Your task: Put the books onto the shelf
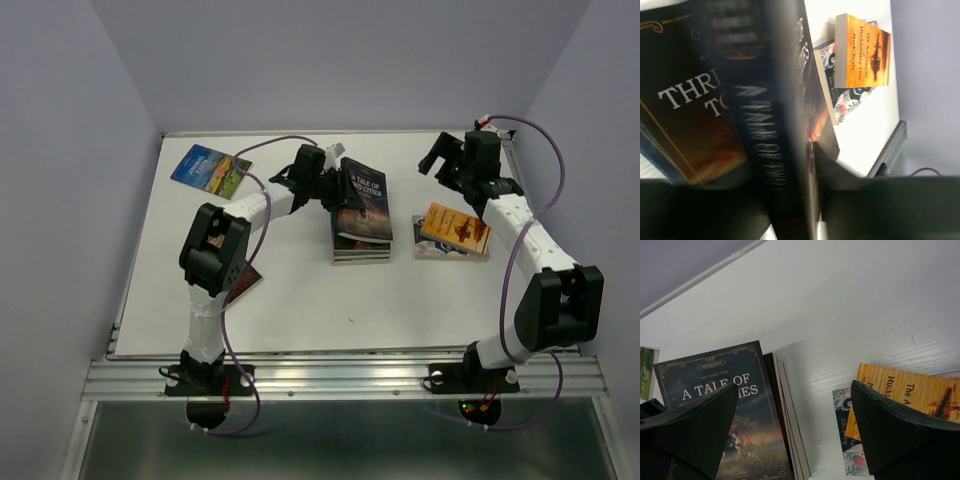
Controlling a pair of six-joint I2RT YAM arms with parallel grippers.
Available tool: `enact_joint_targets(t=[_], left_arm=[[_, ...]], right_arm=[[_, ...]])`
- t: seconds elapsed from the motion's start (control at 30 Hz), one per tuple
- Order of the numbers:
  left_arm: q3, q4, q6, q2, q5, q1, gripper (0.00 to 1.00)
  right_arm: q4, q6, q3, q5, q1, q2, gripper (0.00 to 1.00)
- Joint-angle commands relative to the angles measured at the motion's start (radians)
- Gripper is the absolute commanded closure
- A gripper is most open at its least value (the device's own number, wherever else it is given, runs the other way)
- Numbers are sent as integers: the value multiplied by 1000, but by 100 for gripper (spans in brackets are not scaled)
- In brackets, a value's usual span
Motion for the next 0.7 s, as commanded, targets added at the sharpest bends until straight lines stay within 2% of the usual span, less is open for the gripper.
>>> enact_joint_targets(t=[0.0, 0.1, 0.23, 0.33, 0.5, 0.67], left_arm=[[76, -24, 70, -30, -44, -3, 45], [96, -79, 90, -20, -61, -3, 29], [128, -156, 124, -16, -121, -3, 22], [157, -218, 161, -10, -171, -3, 10], [208, -315, 192, -7, -256, -3, 2], [170, -312, 187, -49, -260, -4, 1]], right_arm=[[26, 6, 8, -20, -6, 3, 0], [24, 6, 8, -35, -6, 10, 0], [26, 0, 8, -64, -6, 27, 0], [24, -11, 10, -104, -6, 46, 0], [16, -29, 13, -129, -6, 66, 0], [-10, -61, 34, -133, -6, 99, 0]])
